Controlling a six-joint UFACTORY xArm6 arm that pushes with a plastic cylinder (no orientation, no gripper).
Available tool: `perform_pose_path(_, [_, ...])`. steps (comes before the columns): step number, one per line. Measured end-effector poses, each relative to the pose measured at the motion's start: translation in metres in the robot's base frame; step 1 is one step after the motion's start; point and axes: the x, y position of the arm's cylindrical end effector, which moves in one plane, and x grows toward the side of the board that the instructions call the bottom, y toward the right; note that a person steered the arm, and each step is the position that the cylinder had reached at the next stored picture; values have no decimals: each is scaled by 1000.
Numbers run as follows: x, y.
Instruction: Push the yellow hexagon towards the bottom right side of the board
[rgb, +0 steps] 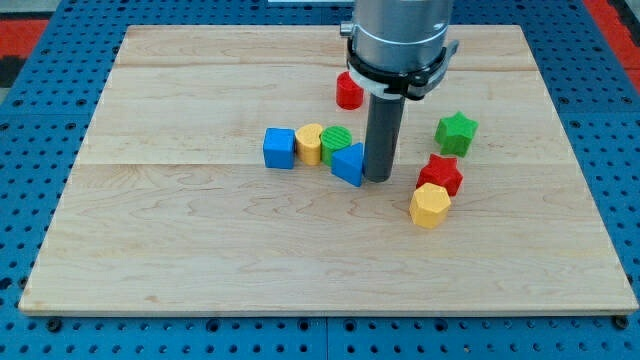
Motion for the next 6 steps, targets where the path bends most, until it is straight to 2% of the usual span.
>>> perform_pose_path(1, [35, -3])
perform_pose_path(2, [48, 4])
perform_pose_path(3, [18, 8])
perform_pose_path(4, [66, 50])
perform_pose_path(5, [96, 78])
perform_pose_path(6, [41, 25])
